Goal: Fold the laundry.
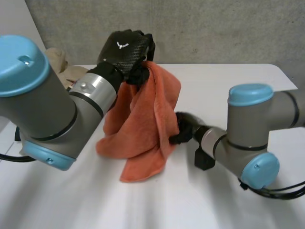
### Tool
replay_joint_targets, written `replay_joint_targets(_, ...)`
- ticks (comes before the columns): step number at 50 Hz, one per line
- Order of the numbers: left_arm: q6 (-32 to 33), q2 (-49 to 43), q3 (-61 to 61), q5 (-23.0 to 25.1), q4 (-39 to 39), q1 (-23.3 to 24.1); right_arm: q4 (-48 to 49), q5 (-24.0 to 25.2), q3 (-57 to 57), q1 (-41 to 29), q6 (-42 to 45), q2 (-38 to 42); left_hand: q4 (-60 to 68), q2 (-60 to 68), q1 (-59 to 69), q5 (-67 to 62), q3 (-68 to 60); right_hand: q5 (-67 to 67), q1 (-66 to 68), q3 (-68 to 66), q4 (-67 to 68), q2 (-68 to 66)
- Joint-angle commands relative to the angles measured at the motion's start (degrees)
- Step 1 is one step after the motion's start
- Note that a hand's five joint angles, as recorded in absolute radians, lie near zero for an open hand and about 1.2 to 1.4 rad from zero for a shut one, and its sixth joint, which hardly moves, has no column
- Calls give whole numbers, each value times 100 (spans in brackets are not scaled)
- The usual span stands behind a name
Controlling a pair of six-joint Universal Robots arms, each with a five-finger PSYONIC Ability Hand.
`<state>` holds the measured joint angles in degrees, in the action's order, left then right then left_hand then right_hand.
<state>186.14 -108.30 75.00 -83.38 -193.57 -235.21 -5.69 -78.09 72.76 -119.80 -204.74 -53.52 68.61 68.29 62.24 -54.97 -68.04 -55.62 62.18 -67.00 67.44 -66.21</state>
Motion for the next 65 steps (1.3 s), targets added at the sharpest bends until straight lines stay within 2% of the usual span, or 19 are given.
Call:
replay_joint_targets(1,238,432,234,-55,100,-51,252,-40,133,693,1478,-1335,1139,1171,1776,-1503,-1196,-1438,1782,-1300,1256,-1379)
replay_joint_targets(2,343,476,339,-55,153,-51,209,-31,151,947,2081,-1641,1139,1171,1776,-1503,-1196,-1438,1782,-1300,1256,-1379)
replay_joint_targets(6,615,424,664,-29,486,-16,-159,-110,107,1178,3558,-1776,1139,1171,1776,-1503,-1196,-1438,1782,-1300,1256,-1379)
replay_joint_targets(10,861,13,893,-20,916,28,-371,-294,195,1135,4571,-1785,1139,1171,1776,-1503,-1196,-1438,1782,-1300,1256,-1379)
replay_joint_targets(15,1012,-744,736,-73,1111,151,-345,-514,309,906,5224,-1706,1139,1171,1776,-1503,-1196,-1438,1782,-1300,1256,-1379)
replay_joint_targets(20,1161,-1281,-98,-73,892,134,-249,-725,46,774,5953,-1074,1139,1171,1776,-1503,-1196,-1438,1782,-1300,1256,-1379)
replay_joint_targets(24,1503,-1536,-933,-178,59,64,470,-971,-559,765,6332,-555,1139,1171,1776,-1503,-1196,-1438,1782,-1300,1256,-1379)
replay_joint_targets(28,2048,-1510,-1382,-213,-1381,11,2068,-1340,-965,783,6552,-457,1139,1171,1776,-1503,-1196,-1438,1782,-1300,1256,-1379)
replay_joint_targets(29,2223,-1440,-1382,-196,-2150,-7,2890,-1367,-956,792,6604,-553,1139,1171,1776,-1503,-1196,-1438,1782,-1300,1256,-1379)
replay_joint_targets(33,2356,-1090,-1208,-205,-3508,-16,4641,-1166,-589,757,6631,-983,1139,1171,1776,-1503,-1196,-1438,1782,-1300,1256,-1379)
replay_joint_targets(36,2356,-887,-944,-187,-3503,-7,4963,-955,-315,756,6649,-1230,1139,1171,1776,-1503,-1196,-1438,1782,-1300,1256,-1379)
replay_joint_targets(39,2339,-745,-522,-196,-3337,37,4579,-796,-130,774,6640,-1389,1139,1171,1776,-1503,-1196,-1438,1782,-1300,1256,-1379)
replay_joint_targets(42,2330,-754,-39,-205,-3047,72,3727,-769,-60,800,6587,-1381,1139,1171,1776,-1503,-1196,-1438,1782,-1300,1256,-1379)
replay_joint_targets(46,2330,-780,619,-205,-2415,177,2095,-769,132,757,6587,-1267,1139,1171,1776,-1503,-1196,-1438,1782,-1300,1256,-1379)
replay_joint_targets(51,2330,-877,1157,-187,-1641,345,1132,-752,555,774,6508,-924,756,788,1393,-1120,-812,-1438,1782,-1300,1256,-1379)
replay_joint_targets(58,2313,-1361,1228,-213,-551,354,824,-778,942,853,5973,-625,-1463,-1431,-826,1099,1406,-1438,1782,-1300,1256,-1379)
replay_joint_targets(59,2304,-1343,1228,-213,-437,345,815,-787,986,862,5876,-625,-2182,-2150,-1545,1818,2125,-1438,1782,-1300,1256,-1379)
replay_joint_targets(63,2269,-941,1306,-231,-400,310,806,-796,1109,1045,5744,-677,-3901,-3869,-3264,3537,3845,-1438,1782,-1300,1256,-1379)
replay_joint_targets(65,2207,-773,1368,-231,-400,292,806,-796,1153,1143,5717,-686,-4173,-4141,-3536,3809,4116,-1438,1782,-1300,1256,-1379)
